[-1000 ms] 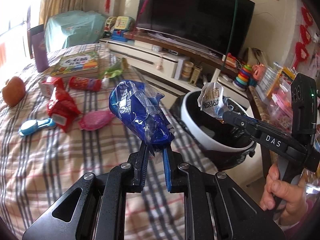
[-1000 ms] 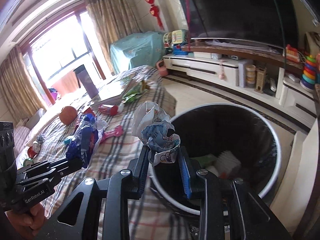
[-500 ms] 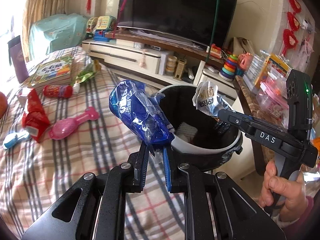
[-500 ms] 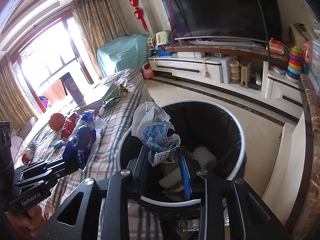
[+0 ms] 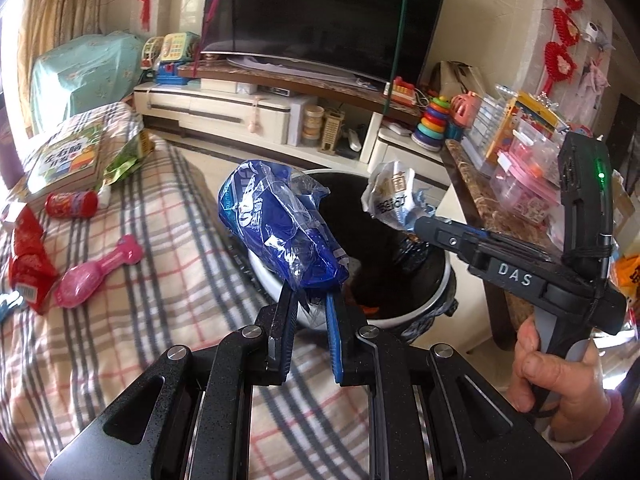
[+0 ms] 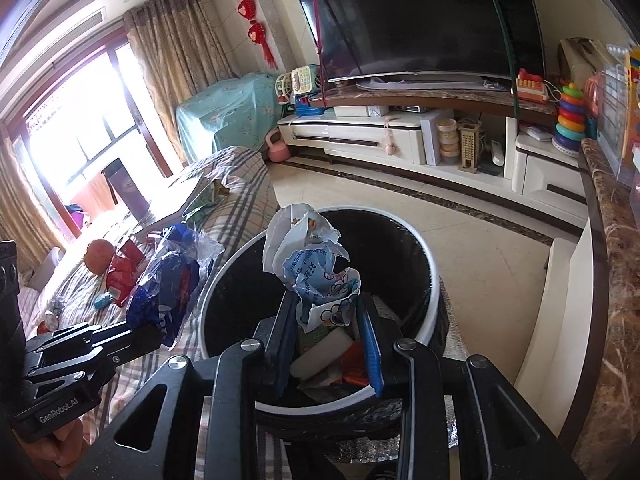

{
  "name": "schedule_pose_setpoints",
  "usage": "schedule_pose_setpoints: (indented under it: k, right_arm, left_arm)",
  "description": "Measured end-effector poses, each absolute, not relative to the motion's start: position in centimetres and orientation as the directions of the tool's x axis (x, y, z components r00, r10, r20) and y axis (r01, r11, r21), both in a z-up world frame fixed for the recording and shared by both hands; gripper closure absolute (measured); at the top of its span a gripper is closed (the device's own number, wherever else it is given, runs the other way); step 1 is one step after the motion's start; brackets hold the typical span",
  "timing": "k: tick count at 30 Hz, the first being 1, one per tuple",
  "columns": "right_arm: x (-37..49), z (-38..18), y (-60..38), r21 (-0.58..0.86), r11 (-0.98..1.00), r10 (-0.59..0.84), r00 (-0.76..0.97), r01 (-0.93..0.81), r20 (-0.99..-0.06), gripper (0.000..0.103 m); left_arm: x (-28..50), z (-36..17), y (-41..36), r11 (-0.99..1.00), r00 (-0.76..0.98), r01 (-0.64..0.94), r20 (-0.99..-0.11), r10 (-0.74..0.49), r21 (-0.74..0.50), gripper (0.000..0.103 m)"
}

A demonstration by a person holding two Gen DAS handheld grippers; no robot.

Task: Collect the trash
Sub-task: 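Carry the blue bag and white paper over the bin and open both tools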

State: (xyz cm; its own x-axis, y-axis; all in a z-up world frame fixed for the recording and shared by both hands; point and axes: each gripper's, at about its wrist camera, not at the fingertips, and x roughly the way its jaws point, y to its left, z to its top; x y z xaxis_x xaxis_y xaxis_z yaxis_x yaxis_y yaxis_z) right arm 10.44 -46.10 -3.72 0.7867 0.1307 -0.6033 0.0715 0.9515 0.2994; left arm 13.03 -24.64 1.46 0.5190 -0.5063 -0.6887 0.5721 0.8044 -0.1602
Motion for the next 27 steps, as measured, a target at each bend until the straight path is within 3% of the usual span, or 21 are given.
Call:
schedule_pose_setpoints:
  k: [24,27]
  right_arm:
    - [11.9,-4.6,-47.7,0.311,0.946,0.131,0.767,0.094,-0.628,0.069]
    - [12.0,-4.5,-47.7,0.319,0.942,0.130,0.769,0.100,-0.625,0.062]
  left_arm:
    - [14.7,0.5,-28.1,0.773,0.458,0.609,-0.715,-0.528,-0.180,0.090]
    - [15.0,0.4,-28.0,0.771,0.456,0.608,-0.710,-0.536,-0.192,0.083]
